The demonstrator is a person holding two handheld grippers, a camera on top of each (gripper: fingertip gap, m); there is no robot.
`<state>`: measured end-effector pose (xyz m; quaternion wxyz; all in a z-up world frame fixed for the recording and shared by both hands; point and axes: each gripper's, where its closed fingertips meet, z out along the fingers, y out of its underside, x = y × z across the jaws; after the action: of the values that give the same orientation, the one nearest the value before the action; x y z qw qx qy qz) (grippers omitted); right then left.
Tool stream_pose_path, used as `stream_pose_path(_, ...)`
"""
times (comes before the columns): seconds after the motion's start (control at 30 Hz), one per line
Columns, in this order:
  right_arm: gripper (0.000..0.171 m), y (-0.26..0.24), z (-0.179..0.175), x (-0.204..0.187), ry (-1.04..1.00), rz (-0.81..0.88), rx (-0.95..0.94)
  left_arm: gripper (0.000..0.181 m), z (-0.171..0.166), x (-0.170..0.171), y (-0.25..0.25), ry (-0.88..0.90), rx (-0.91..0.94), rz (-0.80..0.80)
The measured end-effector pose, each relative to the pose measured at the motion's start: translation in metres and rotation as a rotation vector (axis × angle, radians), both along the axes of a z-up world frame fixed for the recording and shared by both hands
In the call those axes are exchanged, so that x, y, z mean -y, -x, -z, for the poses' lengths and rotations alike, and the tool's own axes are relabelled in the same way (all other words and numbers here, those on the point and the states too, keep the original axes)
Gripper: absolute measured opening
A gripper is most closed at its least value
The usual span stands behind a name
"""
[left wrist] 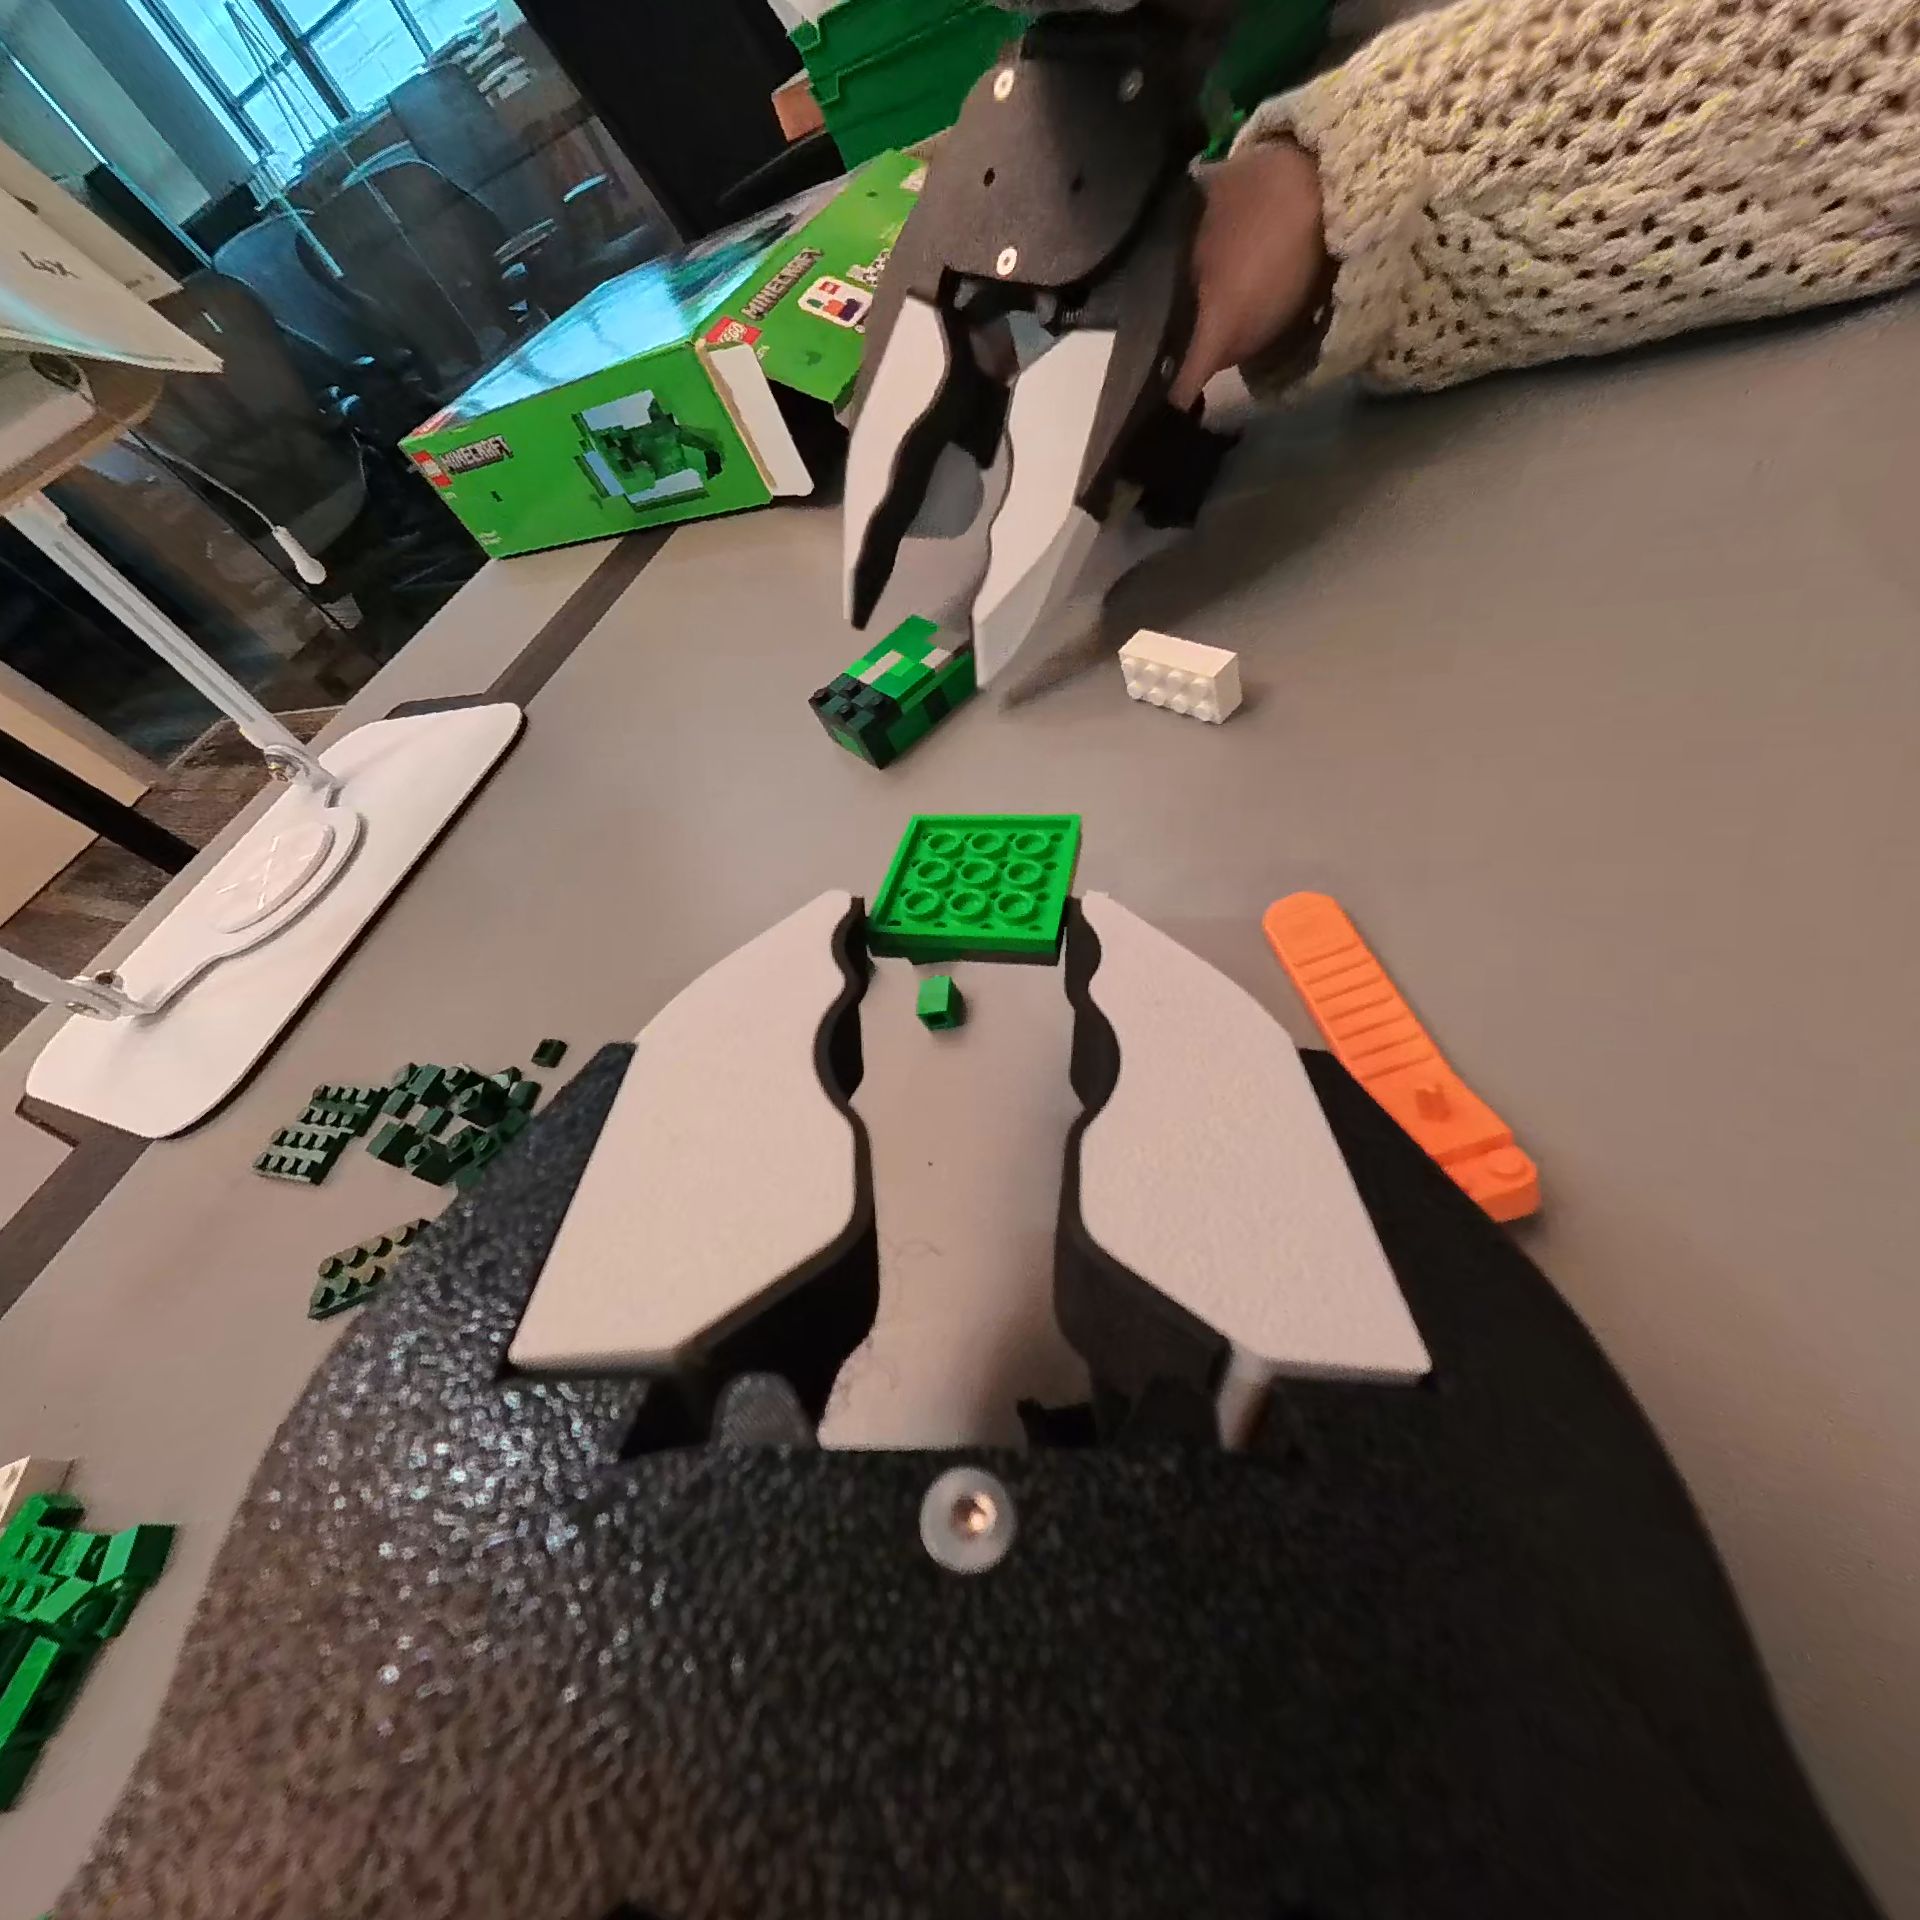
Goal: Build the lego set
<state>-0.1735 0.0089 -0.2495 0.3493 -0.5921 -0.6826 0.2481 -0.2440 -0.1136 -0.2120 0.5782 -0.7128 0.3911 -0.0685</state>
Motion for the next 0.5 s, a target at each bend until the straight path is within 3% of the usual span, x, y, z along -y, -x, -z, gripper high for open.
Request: stream_pose_path(0.5,0.053,0.0031,0.0017,-0.0001,0.021,0.008,0.007,0.036,0.0006,0.0002,-0.0005,0.000,-0.008,0.003)
